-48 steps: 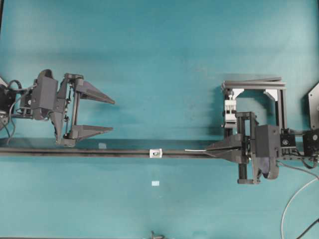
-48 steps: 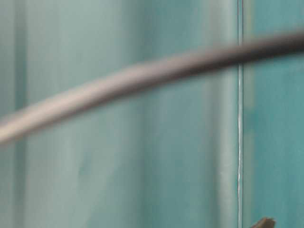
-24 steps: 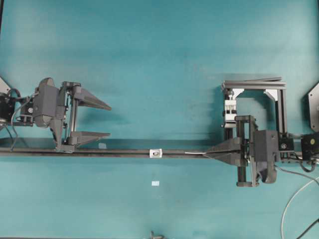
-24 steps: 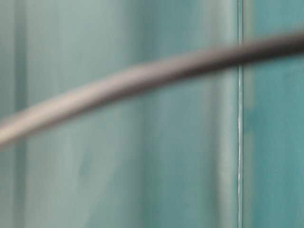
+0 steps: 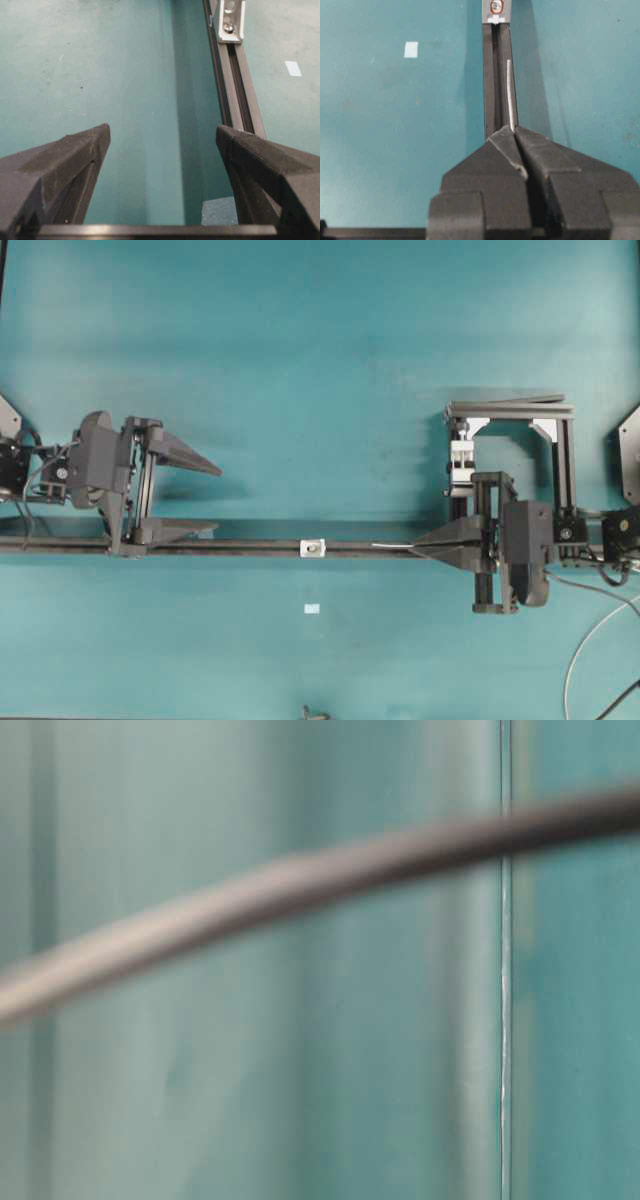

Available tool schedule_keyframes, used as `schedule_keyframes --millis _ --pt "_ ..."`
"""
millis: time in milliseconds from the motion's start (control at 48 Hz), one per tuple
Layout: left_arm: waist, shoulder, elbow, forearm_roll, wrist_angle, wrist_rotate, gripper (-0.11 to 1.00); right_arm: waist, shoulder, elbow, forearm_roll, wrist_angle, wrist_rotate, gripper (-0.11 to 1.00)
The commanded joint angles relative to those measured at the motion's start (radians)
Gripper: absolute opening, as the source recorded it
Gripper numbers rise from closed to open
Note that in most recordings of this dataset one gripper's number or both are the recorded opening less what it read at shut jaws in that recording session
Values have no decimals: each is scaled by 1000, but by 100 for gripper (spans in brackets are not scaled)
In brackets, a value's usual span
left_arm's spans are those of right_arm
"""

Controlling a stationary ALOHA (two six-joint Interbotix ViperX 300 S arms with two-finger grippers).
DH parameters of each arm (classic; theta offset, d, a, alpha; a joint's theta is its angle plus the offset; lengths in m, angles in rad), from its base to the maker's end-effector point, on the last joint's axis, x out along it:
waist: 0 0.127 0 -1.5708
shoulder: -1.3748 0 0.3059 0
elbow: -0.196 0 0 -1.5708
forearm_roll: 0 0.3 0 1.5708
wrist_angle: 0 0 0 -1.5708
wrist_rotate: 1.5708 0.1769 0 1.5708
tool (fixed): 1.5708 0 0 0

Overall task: Insert the wire through the hole in the metal fitting marked with a red label.
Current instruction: 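Align the wire tip with the red-ringed hole in the white bracket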

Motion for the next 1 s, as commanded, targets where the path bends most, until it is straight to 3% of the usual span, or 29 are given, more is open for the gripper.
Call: schedule_keyframes --millis 0,979 --pt "-9 -5 -9 -3 -9 0 51 5 -2 -14 2 -5 2 1" --pt "-34 8 -64 -3 15 11 51 3 9 -54 -2 11 -15 1"
